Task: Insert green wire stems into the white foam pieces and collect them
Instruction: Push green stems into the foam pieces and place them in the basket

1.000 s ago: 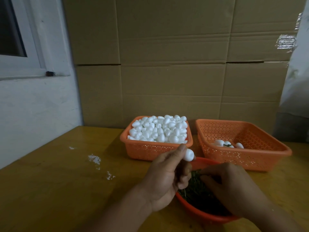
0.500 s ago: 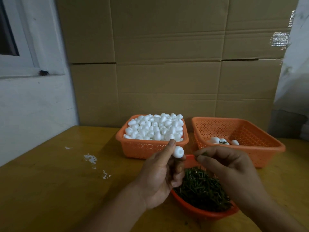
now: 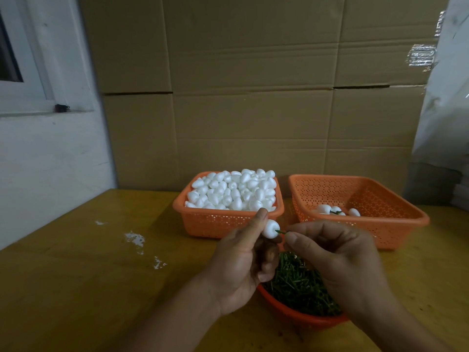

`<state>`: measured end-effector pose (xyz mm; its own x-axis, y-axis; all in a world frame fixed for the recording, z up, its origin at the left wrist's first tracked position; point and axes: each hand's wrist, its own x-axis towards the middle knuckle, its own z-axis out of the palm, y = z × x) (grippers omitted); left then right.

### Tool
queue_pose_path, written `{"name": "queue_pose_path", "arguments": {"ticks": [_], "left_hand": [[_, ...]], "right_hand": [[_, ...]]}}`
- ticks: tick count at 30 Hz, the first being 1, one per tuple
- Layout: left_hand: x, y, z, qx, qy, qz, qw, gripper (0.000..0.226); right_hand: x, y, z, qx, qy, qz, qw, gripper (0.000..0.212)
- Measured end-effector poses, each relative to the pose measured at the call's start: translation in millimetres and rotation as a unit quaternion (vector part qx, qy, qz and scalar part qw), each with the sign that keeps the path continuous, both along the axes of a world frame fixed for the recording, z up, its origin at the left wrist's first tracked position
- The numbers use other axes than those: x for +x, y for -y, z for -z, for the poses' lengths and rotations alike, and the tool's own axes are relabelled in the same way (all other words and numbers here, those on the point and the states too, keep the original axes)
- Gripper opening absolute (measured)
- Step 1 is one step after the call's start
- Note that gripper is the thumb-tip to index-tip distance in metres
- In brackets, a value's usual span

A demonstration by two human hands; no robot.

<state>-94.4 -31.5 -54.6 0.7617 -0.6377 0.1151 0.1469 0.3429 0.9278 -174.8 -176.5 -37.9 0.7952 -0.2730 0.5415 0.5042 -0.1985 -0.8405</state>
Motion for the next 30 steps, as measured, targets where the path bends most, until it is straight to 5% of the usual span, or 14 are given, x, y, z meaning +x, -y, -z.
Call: {"name": "queue_pose_path", "arguments": {"ticks": [17, 30], "left_hand": [[-3, 3, 2, 0.035, 0.116, -0.087, 0.989, 0.037], [-4, 6, 4, 0.043, 0.191, -0.174, 0.965, 0.035]], "right_hand": [[0, -2, 12, -0.260, 0.076, 0.169, 0.948, 0.004], [2, -3, 16, -0.271, 0.054, 0.159, 0.948, 0.016]]}}
